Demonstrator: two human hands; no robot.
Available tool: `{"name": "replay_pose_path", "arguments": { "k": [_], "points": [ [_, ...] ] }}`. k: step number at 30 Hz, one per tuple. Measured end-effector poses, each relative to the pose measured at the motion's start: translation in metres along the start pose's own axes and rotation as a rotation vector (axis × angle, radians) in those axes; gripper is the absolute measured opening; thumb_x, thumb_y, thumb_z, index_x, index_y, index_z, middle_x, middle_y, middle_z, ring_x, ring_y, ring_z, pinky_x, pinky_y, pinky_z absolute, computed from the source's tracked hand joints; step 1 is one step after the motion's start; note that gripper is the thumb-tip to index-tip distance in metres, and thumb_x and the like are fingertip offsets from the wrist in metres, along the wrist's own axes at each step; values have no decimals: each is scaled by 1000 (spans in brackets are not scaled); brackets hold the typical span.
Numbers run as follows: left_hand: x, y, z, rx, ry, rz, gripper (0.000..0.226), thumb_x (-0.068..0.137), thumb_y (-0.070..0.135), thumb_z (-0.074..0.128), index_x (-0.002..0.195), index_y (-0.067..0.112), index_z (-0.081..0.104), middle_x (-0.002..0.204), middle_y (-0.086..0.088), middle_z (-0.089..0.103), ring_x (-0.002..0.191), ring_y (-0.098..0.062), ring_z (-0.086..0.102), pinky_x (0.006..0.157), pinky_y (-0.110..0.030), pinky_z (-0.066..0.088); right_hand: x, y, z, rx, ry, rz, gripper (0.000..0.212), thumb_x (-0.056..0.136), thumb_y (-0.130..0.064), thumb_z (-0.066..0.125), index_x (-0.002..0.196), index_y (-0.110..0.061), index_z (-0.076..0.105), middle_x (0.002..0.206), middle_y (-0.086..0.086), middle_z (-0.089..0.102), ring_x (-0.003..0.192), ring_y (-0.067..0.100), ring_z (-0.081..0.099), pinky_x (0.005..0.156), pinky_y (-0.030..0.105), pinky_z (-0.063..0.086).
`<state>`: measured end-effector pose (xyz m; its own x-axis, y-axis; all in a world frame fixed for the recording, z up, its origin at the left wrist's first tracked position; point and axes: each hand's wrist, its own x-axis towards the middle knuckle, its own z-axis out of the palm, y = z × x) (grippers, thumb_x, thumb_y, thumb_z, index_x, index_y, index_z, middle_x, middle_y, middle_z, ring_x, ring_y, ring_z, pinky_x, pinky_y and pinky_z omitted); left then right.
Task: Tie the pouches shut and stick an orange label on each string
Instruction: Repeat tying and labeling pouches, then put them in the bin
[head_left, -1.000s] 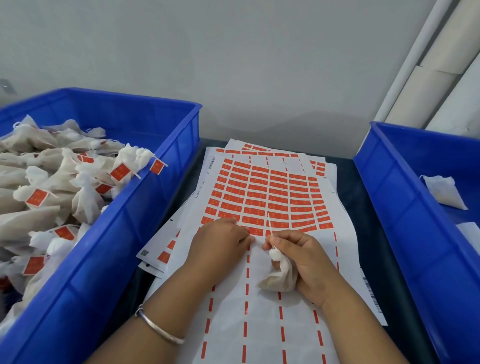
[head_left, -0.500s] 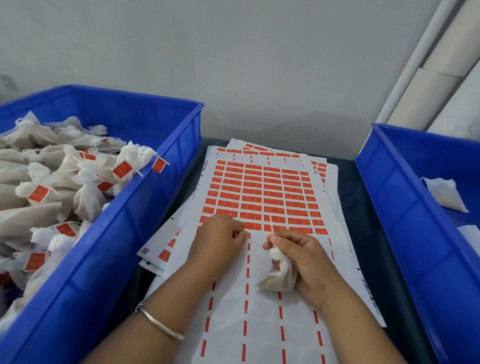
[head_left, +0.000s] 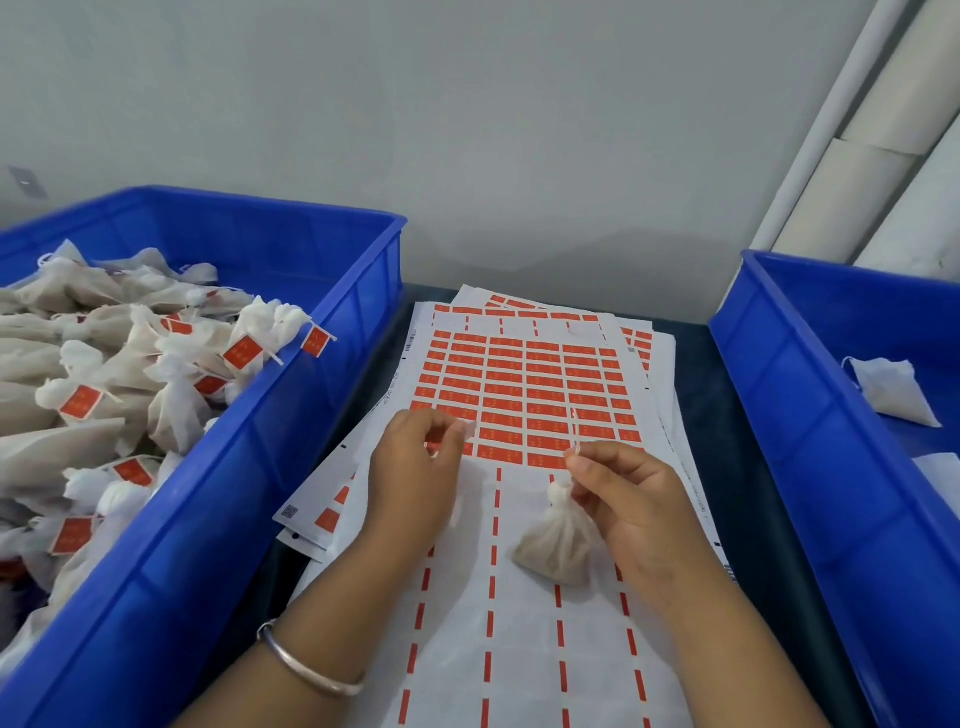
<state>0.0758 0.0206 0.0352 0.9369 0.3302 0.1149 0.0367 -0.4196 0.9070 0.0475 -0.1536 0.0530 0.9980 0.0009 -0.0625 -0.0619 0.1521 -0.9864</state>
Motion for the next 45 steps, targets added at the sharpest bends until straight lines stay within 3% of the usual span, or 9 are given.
{"name": "replay_pose_path", "arguments": {
  "k": [3, 9, 13, 16, 20, 24, 31, 39, 45],
  "points": [
    [-10, 23, 2, -115, -38, -50, 9, 88, 40, 56, 80, 34, 58, 78, 24, 58, 68, 0, 59, 52, -5, 35, -2, -4, 0, -27, 7, -48, 19, 60, -35, 69, 77, -39, 75, 91, -14, 73, 87, 10, 71, 78, 30, 56],
    [-24, 60, 19, -390, -137, -154, 17, 93, 35, 51, 79, 29, 59, 67, 11, 64, 62, -7, 64, 49, -9, 43, -5, -9, 0, -100, 26, -123, 25, 56, -47, 67, 79, -38, 74, 86, -8, 73, 81, 16, 70, 82, 33, 56],
    [-35, 65, 29, -475, -202, -138, 20, 95, 32, 49, 79, 27, 60, 60, 15, 63, 58, 2, 62, 49, -7, 44, -8, -15, -2, -106, 3, -161, 24, 62, -47, 64, 80, -36, 75, 79, -3, 72, 70, 15, 67, 74, 27, 54],
    [-40, 60, 32, -511, -249, -146, 20, 94, 33, 49, 82, 25, 62, 60, 13, 63, 56, -1, 62, 54, -10, 48, -8, -15, -2, -160, 33, -194, 18, 64, -44, 65, 79, -39, 74, 81, -9, 72, 73, 14, 68, 71, 25, 55],
    [-41, 56, 30, -614, -343, -261, 18, 93, 30, 51, 86, 23, 66, 64, 9, 66, 56, -9, 63, 77, -33, 57, -7, -15, -3, -153, 111, -217, 16, 60, -43, 69, 75, -40, 73, 84, -18, 72, 78, 9, 68, 63, 20, 53],
    [-43, 57, 32, -637, -346, -307, 17, 91, 34, 54, 85, 27, 68, 67, 9, 67, 65, -13, 63, 69, -27, 55, -9, -15, -4, -133, 129, -235, 27, 55, -52, 69, 79, -40, 73, 88, -16, 72, 89, 7, 67, 63, 17, 53],
    [-44, 59, 31, -646, -334, -361, 14, 90, 32, 55, 82, 28, 66, 60, 11, 65, 62, -12, 61, 55, -18, 49, -7, -14, -5, -127, 169, -235, 19, 63, -47, 65, 80, -42, 72, 100, -13, 69, 103, 16, 65, 96, 40, 51],
    [-44, 57, 30, -641, -402, -345, 15, 90, 31, 56, 82, 27, 67, 68, 7, 69, 59, -11, 62, 58, -20, 50, -4, -10, -6, -109, 226, -188, 11, 71, -39, 67, 76, -46, 73, 92, -20, 72, 98, 17, 68, 96, 46, 51],
    [-44, 58, 27, -634, -445, -302, 17, 90, 29, 57, 82, 29, 71, 78, 4, 70, 67, -15, 60, 63, -23, 50, -2, -8, -8, -77, 239, -167, 20, 83, -27, 67, 78, -46, 73, 93, -19, 72, 97, 17, 68, 93, 45, 53]
  ]
}}
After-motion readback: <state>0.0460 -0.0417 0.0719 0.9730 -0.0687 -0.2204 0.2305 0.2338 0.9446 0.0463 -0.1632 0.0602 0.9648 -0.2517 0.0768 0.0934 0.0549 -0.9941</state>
